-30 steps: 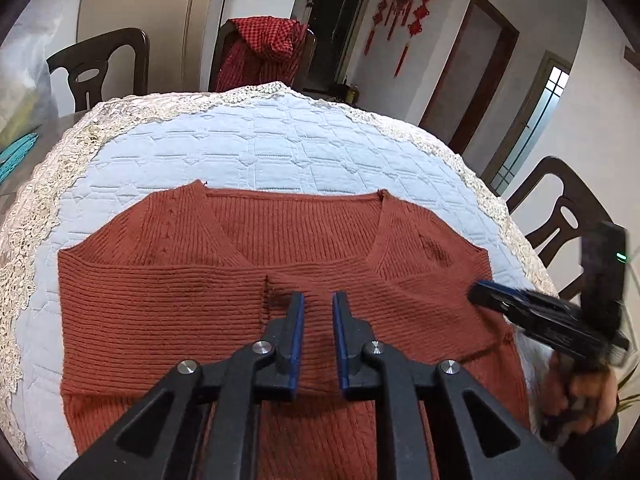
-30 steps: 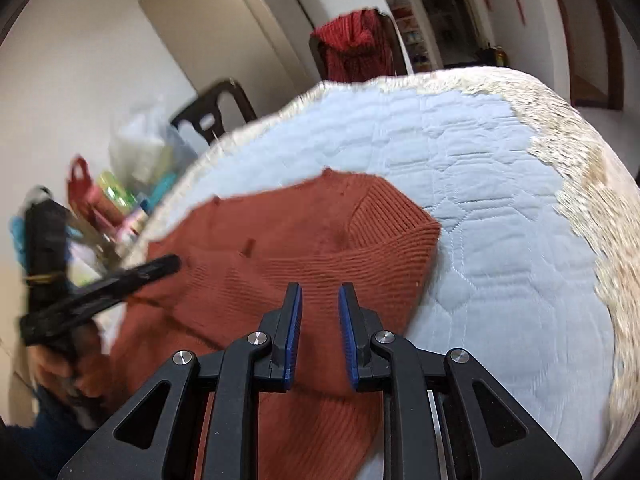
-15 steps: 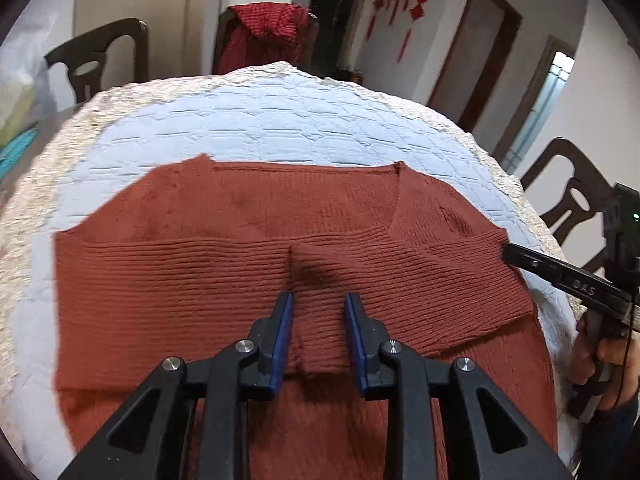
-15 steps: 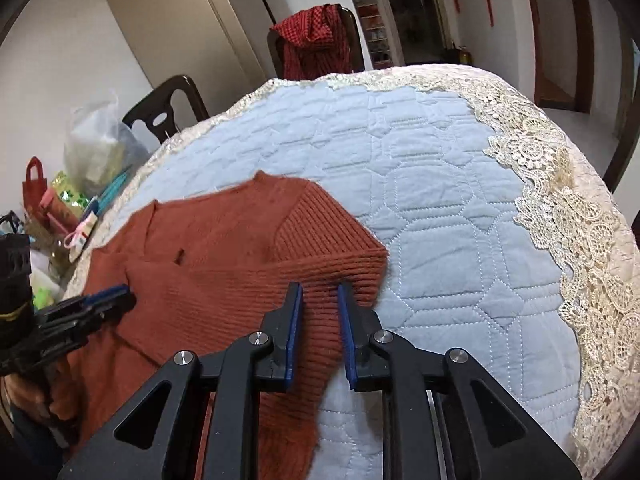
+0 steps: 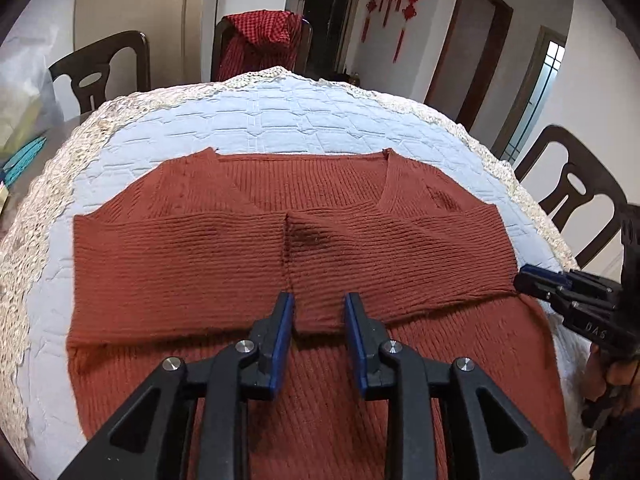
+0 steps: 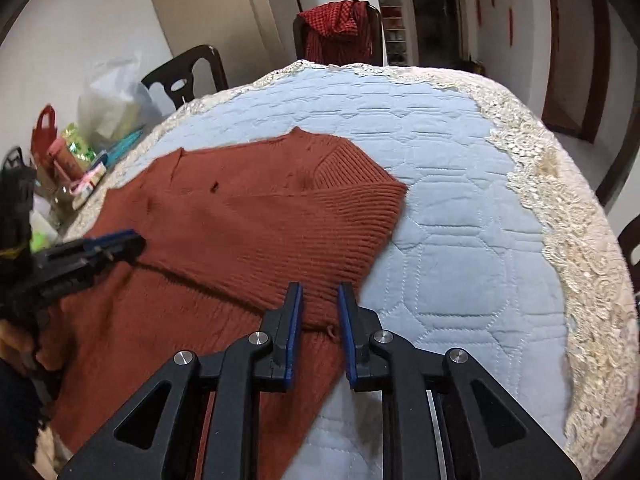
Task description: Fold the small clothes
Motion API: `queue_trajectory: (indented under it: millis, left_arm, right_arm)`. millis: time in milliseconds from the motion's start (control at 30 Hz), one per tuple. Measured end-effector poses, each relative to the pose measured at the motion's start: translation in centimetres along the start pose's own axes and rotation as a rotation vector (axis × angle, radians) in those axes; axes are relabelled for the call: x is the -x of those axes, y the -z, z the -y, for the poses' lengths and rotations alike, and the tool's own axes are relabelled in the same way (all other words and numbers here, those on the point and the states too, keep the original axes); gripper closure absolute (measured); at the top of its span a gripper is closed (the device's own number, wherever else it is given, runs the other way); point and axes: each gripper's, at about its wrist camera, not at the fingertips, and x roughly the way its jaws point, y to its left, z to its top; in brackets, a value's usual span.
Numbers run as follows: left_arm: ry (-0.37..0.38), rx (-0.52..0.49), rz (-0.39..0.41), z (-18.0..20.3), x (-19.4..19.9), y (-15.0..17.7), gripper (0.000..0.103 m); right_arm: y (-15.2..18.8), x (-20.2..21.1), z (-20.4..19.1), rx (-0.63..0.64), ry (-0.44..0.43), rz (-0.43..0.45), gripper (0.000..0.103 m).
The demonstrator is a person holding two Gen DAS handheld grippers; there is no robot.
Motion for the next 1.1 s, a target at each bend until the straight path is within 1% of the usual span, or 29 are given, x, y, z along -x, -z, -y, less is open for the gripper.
queue_trajectory:
  millis: [100, 233, 267, 300, 367, 400, 467, 500, 533, 733, 967, 1100]
  left_arm:
    - [-0.010, 0.012, -0.002, -0.5, 0.9, 0.8, 0.074]
    - [-0.028, 0.025, 0.011, -1.3, 2.7, 2.1, 0.074]
    - [-0.035, 0.028, 0.015, -1.4, 3.0, 2.3, 0.074]
    - [-0.044, 0.030, 0.020, -1.4, 3.3, 2.5, 0.074]
    - [-0.071, 0.035, 0.031, -1.5, 3.9, 2.9, 0.074]
    - [-0.078, 0.037, 0.035, -1.5, 4.2, 3.0, 0.073]
    - [-0.089, 0.043, 0.045, -1.5, 4.8, 3.4, 0.068]
    - [-0.093, 0.043, 0.052, -1.4, 5.2, 3.6, 0.063]
    - [-0.097, 0.042, 0.059, -1.3, 5.5, 3.8, 0.062]
    - [-0.108, 0.041, 0.079, -1.2, 7.0, 5.1, 0.057]
    - [-0.137, 0.046, 0.080, -1.6, 7.7, 6.5, 0.054]
    - [-0.156, 0.062, 0.076, -2.4, 7.9, 7.4, 0.054]
  right_arm:
    - [0.4, 0.8, -0.1, 0.003, 0.024, -0.003, 0.085]
    - [1.4, 1.9, -0.2, -0.025, -0.034, -0.006, 0.083]
    - [1.8, 2.3, -0.3, -0.029, -0.048, -0.003, 0.079]
    - [2.0, 2.5, -0.4, -0.031, -0.058, 0.001, 0.071]
    - [2.4, 3.2, -0.7, -0.035, -0.077, 0.012, 0.063]
    - [2.6, 3.5, -0.8, -0.040, -0.090, 0.017, 0.063]
    - [2.8, 3.9, -1.0, -0.048, -0.107, 0.024, 0.063]
    - [2.9, 4.0, -1.1, -0.052, -0.115, 0.026, 0.062]
    - [3.1, 4.3, -1.2, -0.056, -0.127, 0.028, 0.062]
    - [4.0, 4.9, -1.9, -0.065, -0.155, 0.032, 0.062]
    - [5.3, 5.2, -1.8, -0.101, -0.174, 0.024, 0.062]
    - [5.9, 5.3, -1.4, -0.130, -0.179, 0.016, 0.058]
